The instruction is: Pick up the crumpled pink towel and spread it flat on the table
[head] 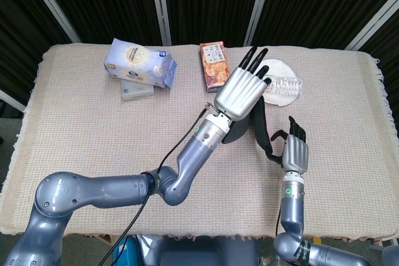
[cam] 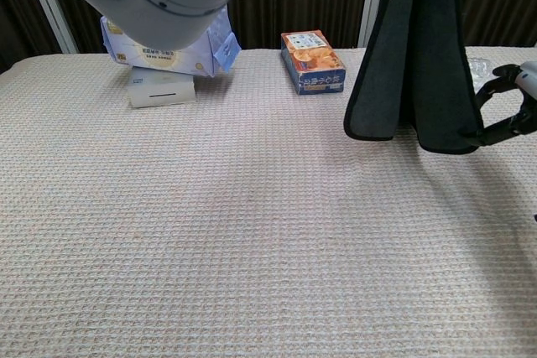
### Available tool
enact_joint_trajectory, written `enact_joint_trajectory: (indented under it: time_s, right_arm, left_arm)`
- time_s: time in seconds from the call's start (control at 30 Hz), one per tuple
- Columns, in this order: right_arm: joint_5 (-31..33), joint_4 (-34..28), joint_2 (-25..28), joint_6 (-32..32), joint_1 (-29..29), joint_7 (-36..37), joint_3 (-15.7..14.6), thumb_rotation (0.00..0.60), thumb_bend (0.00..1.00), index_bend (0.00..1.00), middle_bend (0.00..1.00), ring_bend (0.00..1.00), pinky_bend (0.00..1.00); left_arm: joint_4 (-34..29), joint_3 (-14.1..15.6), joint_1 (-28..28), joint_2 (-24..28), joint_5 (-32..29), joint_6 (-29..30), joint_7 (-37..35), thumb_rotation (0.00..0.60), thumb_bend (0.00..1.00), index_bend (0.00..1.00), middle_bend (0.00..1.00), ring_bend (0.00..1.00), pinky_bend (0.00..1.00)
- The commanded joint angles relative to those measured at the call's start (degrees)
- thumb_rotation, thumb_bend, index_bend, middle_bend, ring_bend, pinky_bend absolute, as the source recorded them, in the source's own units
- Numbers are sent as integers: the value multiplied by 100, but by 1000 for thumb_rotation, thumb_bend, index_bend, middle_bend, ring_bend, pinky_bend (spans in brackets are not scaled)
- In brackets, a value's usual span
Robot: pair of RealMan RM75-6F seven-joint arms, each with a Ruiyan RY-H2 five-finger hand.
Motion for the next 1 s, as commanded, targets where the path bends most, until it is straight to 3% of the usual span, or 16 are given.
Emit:
enact_joint_trajectory:
  time_s: [0.03,0.33,0.57,1.0]
  right_arm:
    - [-8,-15,24,-35,-25,5,-33,600,357,564,22,0,0]
    - [36,23,48,-189,-56,28,-78,600,414,583,29,0,0]
    - [-49,-49,89,-265,-88,124,-116,600,550,583,29,0,0]
    - [-378,-283,290,-288,-112,299,-93,600,560,591,29,0,0]
  left_arm:
    - [15,-3,-8,-12,-5,-3,1,600,483,544,297,0,29]
    - [50,-51,-68,-65,8,10,-6,600,483,544,297,0,29]
    - [12,-44,-42,-35,-5,23,6,600,483,544,297,0,29]
    - [-528,135,362,444,99,-26,-188,600,484,544,292,0,29]
